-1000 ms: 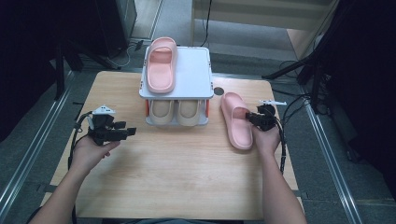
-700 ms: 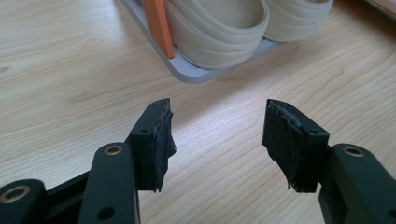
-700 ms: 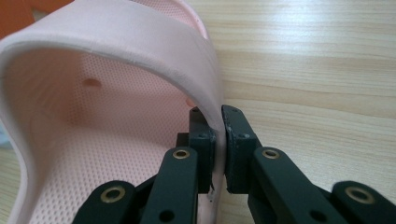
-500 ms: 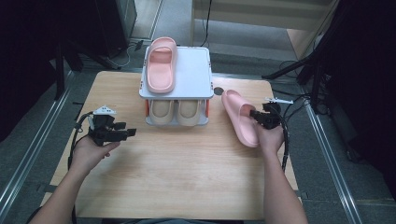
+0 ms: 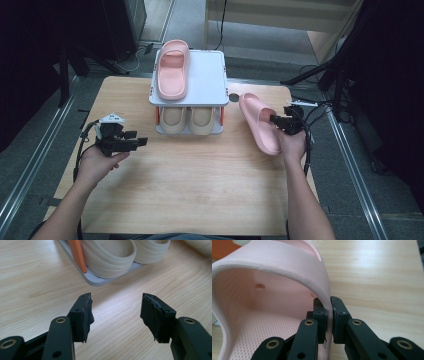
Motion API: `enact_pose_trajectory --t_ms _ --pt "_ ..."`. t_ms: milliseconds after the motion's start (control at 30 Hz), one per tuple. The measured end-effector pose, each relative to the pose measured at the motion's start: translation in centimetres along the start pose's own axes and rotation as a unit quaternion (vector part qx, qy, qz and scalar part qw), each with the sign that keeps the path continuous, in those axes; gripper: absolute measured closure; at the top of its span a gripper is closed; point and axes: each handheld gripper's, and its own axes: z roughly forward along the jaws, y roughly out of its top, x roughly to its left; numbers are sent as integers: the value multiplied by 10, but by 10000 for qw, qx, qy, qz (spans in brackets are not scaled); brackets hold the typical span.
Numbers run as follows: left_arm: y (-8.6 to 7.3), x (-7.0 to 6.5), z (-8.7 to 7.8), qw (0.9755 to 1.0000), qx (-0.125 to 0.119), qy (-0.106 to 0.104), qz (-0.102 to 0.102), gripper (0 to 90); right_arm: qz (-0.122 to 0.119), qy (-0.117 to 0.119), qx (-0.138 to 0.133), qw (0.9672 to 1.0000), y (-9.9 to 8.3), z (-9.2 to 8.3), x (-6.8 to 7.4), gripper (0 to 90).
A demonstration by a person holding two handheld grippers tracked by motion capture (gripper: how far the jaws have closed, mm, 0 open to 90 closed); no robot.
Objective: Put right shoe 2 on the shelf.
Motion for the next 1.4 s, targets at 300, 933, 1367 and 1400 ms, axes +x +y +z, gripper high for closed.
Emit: enact_pose_trajectory --t_ms 300,933,1367,1400 --pt "0 0 -3 10000 6 -47 19 424 -376 -172 170 9990 39 -11 14 845" --pt "0 2 -5 9999 -18 -106 -51 424 -647 -85 -54 9979 135 -52 54 844" --pt "0 1 -6 9999 -38 -160 -12 424 -789 74 -82 9968 175 -25 116 839" --pt "-1 1 -6 9999 -37 -161 -17 424 -806 60 -71 9967 175 -23 119 839"
